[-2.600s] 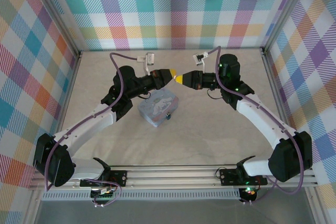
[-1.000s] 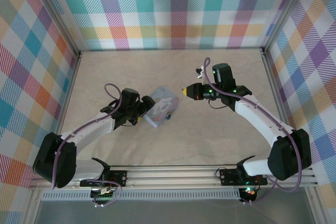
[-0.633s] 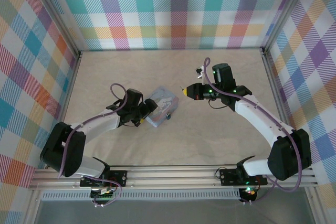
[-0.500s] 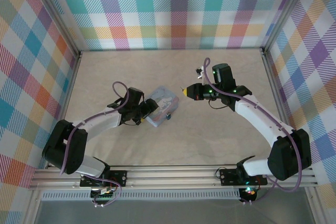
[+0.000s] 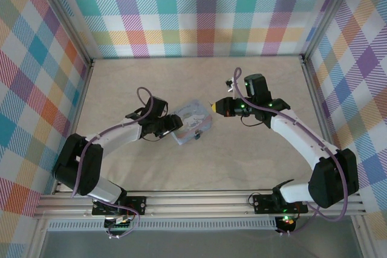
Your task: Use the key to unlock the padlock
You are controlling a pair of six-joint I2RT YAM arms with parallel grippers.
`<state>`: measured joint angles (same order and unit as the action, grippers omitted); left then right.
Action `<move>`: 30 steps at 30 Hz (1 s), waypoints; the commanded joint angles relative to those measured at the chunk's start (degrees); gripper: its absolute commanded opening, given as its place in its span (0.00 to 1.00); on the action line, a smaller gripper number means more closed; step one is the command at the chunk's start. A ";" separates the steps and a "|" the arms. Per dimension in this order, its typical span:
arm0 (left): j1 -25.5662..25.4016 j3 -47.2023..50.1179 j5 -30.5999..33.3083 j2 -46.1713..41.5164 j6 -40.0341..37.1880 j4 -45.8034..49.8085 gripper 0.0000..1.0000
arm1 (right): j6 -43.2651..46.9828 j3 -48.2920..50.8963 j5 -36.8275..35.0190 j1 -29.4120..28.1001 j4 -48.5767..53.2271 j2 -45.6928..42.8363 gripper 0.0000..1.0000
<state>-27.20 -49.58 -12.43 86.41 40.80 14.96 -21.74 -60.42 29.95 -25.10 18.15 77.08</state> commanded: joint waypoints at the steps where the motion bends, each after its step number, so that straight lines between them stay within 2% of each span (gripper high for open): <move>1: 0.73 -1.33 2.05 4.35 -9.38 11.93 0.54 | 1.43 -0.48 -0.44 0.05 1.40 -1.92 0.01; 10: 5.59 -10.72 5.15 11.86 -17.70 14.91 0.54 | 2.00 0.07 -1.02 0.14 2.60 -3.10 0.01; 17: 8.39 -22.65 2.20 21.47 -24.00 15.42 0.59 | 2.24 0.47 -1.36 0.22 3.14 -3.94 0.01; 22: 9.08 -30.84 2.29 28.11 -26.56 16.48 0.63 | 2.18 0.83 -1.68 0.40 3.56 -4.65 0.01; 26: 9.51 -36.14 4.75 29.31 -28.01 18.34 0.66 | 2.27 1.01 -1.83 0.49 4.15 -5.16 0.01; 30: 9.62 -40.26 8.11 26.89 -29.76 20.56 0.72 | 2.15 1.18 -3.44 0.82 4.70 -5.99 0.01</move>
<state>-18.76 -87.22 -9.93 113.54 13.93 29.58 -20.45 -59.96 27.79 -24.71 21.71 72.69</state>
